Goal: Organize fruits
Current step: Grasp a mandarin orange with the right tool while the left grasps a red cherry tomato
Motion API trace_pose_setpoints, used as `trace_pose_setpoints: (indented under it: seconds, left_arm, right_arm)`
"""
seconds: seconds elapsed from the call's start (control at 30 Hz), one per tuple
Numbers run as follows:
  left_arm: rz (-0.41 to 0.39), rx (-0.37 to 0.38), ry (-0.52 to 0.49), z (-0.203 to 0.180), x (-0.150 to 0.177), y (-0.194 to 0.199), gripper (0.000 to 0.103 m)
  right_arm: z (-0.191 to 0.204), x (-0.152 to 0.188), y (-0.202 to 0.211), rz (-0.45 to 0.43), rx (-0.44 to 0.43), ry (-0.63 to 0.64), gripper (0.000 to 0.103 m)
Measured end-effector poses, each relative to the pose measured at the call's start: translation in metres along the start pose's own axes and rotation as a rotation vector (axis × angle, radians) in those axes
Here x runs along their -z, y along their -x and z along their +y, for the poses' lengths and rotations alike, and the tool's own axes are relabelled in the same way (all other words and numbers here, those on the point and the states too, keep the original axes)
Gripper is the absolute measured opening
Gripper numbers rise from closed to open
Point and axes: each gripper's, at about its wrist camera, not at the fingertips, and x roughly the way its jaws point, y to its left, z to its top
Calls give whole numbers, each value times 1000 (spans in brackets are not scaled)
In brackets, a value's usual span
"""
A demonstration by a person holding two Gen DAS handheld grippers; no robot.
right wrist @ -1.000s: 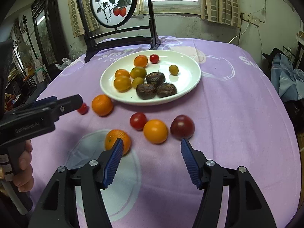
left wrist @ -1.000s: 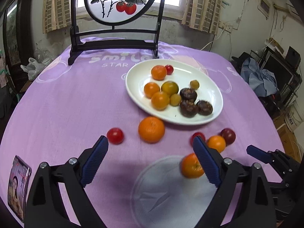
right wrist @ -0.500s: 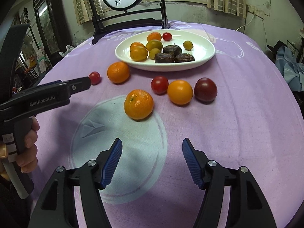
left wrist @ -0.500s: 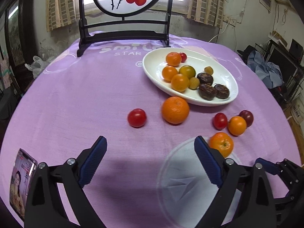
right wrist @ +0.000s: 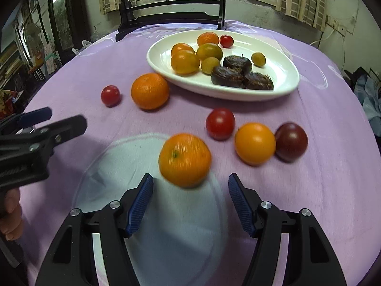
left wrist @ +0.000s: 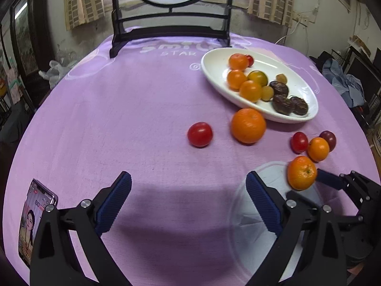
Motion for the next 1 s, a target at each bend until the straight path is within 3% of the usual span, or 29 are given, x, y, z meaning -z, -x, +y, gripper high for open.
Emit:
trace_pose_setpoints:
  seconds: [0.07,0.17,0.43,0.6,0.8,0.87,1.0]
  left_arm:
    - [23,-6,13,7,-1,-6,95]
    - [34,-12,29,11,-1,-11,95]
    - [48,-45,3,3,4,-25,95]
    - [36,-108,-33,-4,4,-34,95]
    - [70,-57,9,-6,-6,-41,94]
    - [84,-55,1,-10,-11,-48,87]
    - [78,-42,-4,-13,-21,-56,86]
  right_arm:
    - [0,-6,-4,-2,4,2,63]
    - [-2,-9,-5,-11,-8,-5,45]
    - [-18,1,10,-8,-71,-54,44]
    - [-28,12,19,-18,-107,-74,44]
    - [-34,15,25,-24,-179,-97,44]
    - [-34,15,28,-32,-195,-94,44]
    - [-33,15,34,-44,-216,-88,44]
